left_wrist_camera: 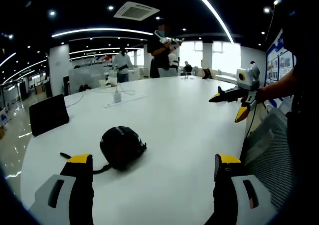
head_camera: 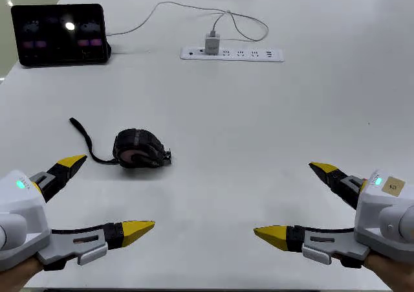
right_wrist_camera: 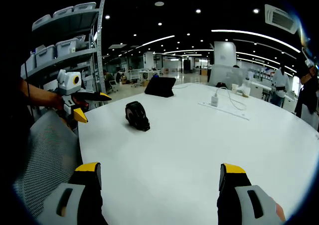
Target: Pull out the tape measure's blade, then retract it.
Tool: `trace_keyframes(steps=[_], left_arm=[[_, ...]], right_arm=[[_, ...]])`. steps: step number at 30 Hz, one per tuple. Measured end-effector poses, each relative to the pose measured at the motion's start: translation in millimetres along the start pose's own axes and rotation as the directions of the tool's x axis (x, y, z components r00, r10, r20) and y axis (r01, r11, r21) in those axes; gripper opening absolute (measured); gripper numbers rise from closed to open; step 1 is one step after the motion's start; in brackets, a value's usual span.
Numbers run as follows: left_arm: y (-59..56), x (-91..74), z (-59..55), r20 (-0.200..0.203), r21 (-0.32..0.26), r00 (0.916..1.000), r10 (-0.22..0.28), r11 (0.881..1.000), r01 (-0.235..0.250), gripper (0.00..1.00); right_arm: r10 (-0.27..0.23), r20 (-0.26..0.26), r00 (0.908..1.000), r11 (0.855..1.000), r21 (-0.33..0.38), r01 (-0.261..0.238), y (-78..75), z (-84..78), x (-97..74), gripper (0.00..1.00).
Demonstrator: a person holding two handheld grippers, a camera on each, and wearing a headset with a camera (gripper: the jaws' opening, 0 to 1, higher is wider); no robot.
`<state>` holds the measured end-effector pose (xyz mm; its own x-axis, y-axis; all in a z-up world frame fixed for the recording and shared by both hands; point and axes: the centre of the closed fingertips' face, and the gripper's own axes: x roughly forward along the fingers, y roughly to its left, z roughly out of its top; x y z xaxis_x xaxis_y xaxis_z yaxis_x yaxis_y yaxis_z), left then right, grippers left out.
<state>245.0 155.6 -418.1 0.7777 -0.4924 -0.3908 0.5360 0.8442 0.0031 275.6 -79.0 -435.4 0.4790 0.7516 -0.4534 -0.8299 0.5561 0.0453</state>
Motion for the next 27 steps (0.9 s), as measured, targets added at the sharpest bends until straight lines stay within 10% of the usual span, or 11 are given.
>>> trace_keyframes(steps=[27], left_arm=[[12.2,11.4,1.7,-0.029,0.014,0.9990,-0.035,0.999,0.036,0.99]], right_arm=[[0.071,-0.059,0.9957,0.996,-0.045,-0.074,-5.4,-1.0,17.6,0.98]])
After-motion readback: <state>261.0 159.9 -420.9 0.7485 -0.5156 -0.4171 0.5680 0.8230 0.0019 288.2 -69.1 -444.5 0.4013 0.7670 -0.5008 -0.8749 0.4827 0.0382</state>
